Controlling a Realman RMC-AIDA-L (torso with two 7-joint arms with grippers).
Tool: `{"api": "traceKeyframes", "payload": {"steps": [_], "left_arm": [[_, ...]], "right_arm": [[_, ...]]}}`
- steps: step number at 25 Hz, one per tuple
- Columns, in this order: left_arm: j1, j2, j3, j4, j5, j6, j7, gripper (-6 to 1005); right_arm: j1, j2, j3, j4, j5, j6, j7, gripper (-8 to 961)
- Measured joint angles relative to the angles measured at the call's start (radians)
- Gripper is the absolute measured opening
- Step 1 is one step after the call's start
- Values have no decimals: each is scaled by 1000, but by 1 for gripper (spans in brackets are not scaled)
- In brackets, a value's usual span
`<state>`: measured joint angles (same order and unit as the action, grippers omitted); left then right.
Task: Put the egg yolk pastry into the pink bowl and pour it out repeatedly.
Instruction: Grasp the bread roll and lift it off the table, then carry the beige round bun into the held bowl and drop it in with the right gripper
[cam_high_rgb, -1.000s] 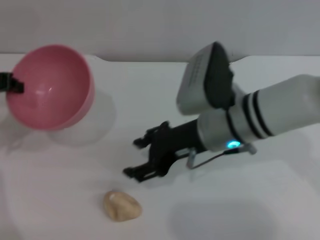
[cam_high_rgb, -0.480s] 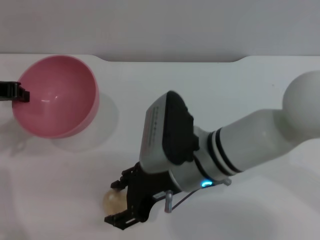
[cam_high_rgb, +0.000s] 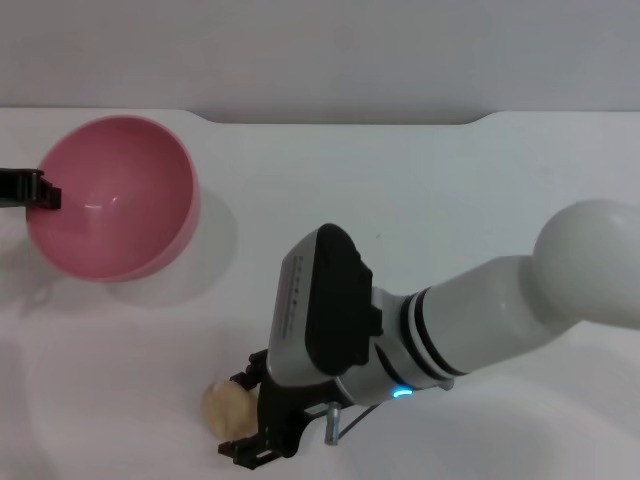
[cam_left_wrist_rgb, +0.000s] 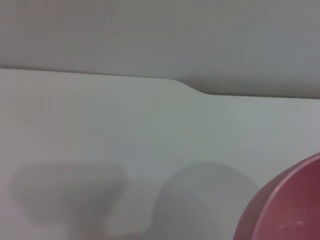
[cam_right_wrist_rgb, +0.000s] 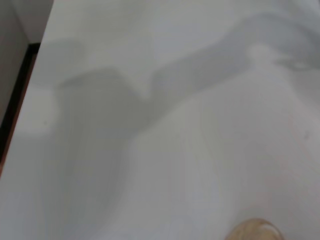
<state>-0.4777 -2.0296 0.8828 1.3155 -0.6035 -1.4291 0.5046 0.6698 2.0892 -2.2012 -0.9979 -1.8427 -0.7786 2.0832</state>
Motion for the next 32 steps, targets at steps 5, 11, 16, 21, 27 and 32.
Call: {"api": "traceKeyframes", "payload": {"steps": [5,11,16,21,27,32], "left_arm": [[-2,-3,1,0,0,0,6,2],[-2,-14,2,1,1,30,19,2],[-24,-21,63,-21,1,68,41,4],[-76,-20,130,-93,24,82,37,6],[-157,-24,184,-180,51,63,35,6],[-207,-27,274,-191,42,51,15,6]], "right_arm": [[1,0,-12,-1,-7,10,-19,593],[-20,-7,50,-2,-4,-5,-32,522],[-75,-14,214,-48,-7,-126,-60,371],[-154,-13,506,-140,36,-418,-202,328],[-195,-19,829,-206,234,-650,-257,291],[-167,-19,879,-197,159,-661,-278,251]]}}
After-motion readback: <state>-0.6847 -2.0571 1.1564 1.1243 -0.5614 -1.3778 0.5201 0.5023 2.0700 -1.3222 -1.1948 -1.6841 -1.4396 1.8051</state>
